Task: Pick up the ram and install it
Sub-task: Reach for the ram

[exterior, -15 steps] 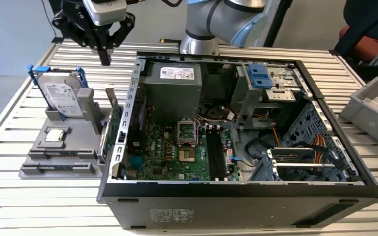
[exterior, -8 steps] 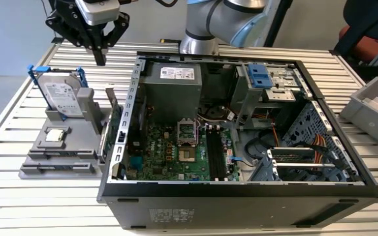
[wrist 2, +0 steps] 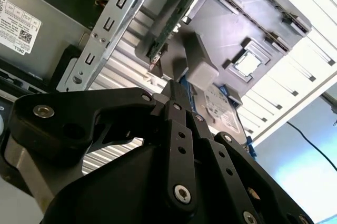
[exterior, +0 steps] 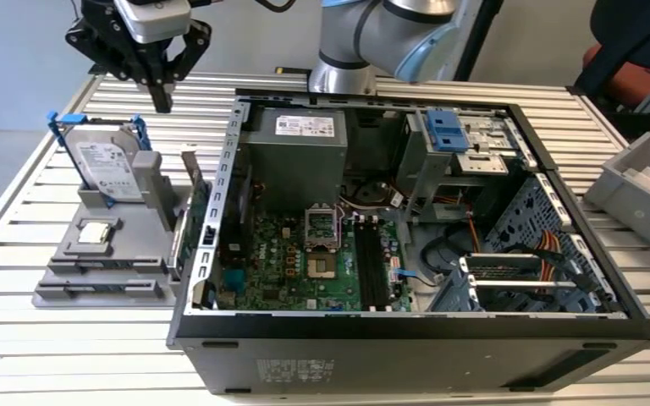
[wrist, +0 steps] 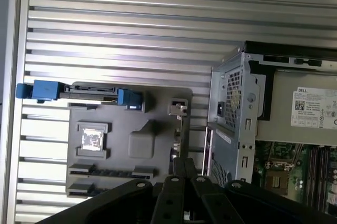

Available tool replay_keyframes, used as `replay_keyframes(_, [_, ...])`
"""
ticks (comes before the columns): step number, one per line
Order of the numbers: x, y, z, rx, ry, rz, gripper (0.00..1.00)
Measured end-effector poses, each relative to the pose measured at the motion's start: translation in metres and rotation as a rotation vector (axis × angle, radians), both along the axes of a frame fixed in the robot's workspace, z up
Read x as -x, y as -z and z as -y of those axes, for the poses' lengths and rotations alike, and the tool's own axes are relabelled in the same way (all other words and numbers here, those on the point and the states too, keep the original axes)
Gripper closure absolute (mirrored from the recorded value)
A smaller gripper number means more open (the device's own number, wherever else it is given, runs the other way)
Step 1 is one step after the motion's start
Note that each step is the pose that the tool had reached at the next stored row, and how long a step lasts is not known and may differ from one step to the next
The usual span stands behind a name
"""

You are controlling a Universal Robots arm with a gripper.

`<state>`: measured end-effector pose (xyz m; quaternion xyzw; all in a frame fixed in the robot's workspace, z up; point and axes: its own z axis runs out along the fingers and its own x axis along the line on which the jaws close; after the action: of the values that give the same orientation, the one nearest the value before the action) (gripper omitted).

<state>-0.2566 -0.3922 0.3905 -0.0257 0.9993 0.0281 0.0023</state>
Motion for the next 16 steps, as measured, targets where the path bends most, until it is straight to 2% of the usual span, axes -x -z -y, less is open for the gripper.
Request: replay_keyframes(16, [0.0235,0.0003,-0.0011,0.0,-0.004,-0.0052,1.0])
